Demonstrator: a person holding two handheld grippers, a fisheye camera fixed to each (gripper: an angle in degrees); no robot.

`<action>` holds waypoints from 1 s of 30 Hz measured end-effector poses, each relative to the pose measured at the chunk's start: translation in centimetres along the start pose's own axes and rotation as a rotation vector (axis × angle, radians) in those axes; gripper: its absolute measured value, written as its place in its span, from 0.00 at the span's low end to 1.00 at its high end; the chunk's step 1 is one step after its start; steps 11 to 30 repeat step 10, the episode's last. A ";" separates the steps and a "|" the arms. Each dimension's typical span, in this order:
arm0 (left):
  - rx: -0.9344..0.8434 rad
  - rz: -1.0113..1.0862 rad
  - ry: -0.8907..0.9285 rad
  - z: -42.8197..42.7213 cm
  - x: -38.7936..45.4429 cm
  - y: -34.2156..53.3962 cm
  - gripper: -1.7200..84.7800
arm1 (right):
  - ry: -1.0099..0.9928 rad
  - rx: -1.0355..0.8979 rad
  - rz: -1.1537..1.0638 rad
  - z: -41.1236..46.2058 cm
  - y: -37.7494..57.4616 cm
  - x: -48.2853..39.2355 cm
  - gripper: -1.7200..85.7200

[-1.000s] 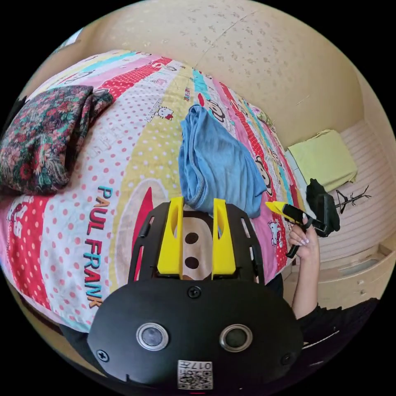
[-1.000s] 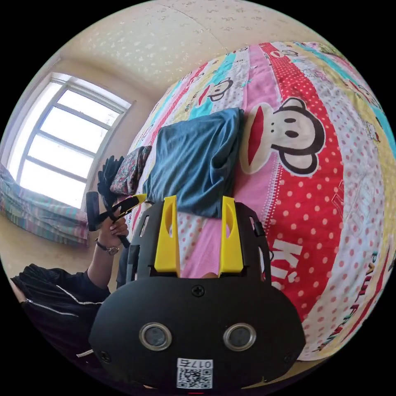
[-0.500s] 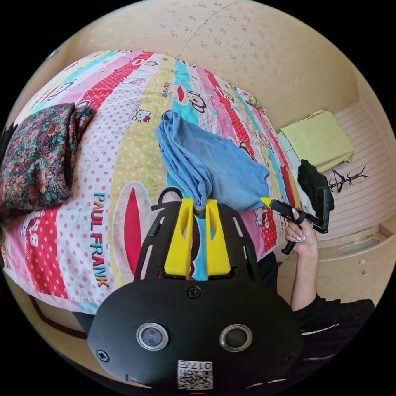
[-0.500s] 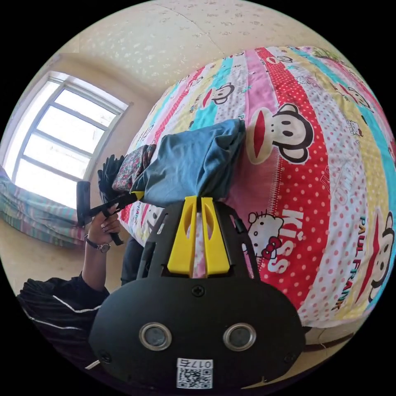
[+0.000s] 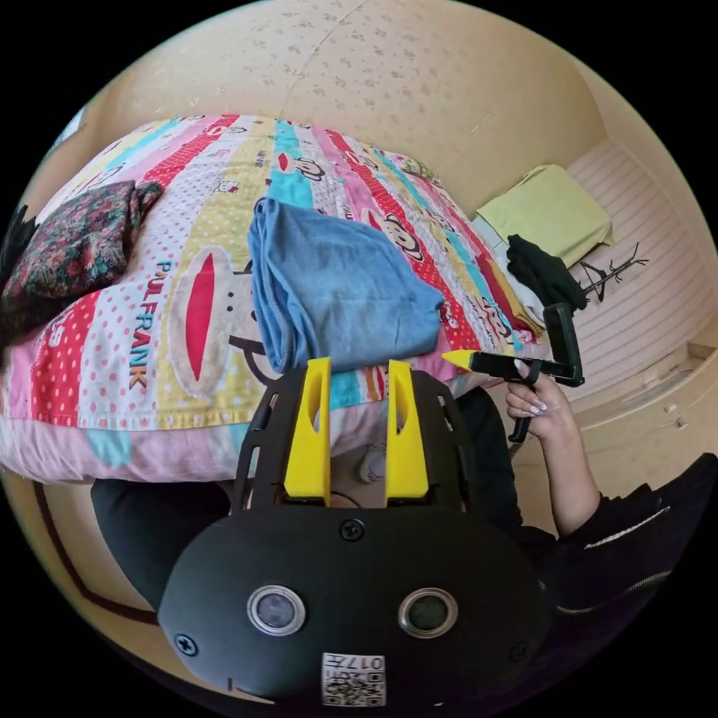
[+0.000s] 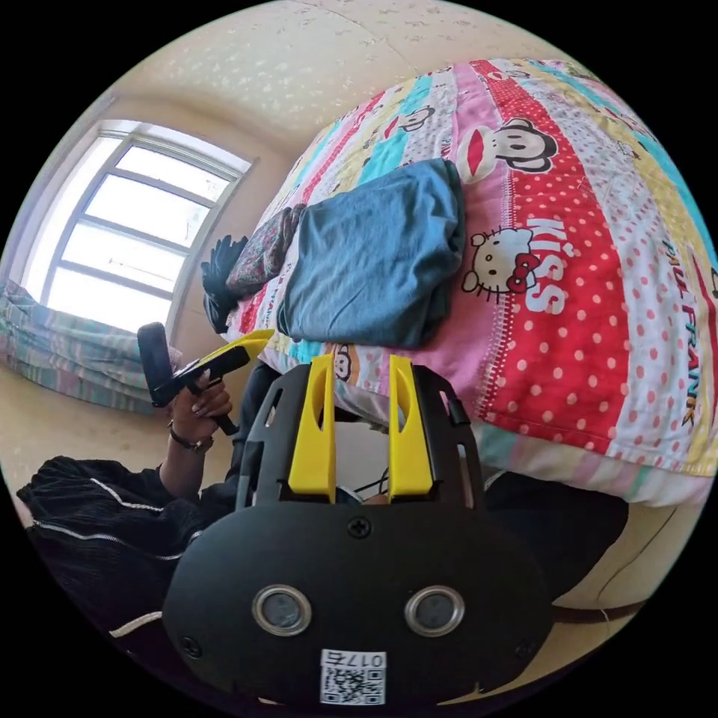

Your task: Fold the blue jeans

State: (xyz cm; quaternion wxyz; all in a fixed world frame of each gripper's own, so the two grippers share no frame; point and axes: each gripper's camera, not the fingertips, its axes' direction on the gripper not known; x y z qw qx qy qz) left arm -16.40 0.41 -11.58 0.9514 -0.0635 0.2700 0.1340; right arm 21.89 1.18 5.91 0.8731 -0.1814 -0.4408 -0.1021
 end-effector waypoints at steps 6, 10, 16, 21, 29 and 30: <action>-0.043 0.303 -0.112 2.4 6.8 -0.9 0.16 | -0.068 0.067 0.097 -0.9 -1.9 0.5 0.15; 0.032 0.374 -0.143 2.2 9.5 -1.8 0.15 | -0.050 0.010 0.121 -1.9 -3.0 0.3 0.09; 0.032 0.374 -0.143 2.2 9.5 -1.8 0.15 | -0.050 0.010 0.121 -1.9 -3.0 0.3 0.09; 0.032 0.374 -0.143 2.2 9.5 -1.8 0.15 | -0.050 0.010 0.121 -1.9 -3.0 0.3 0.09; 0.032 0.374 -0.143 2.2 9.5 -1.8 0.15 | -0.050 0.010 0.121 -1.9 -3.0 0.3 0.09; 0.032 0.374 -0.143 2.2 9.5 -1.8 0.15 | -0.050 0.010 0.121 -1.9 -3.0 0.3 0.09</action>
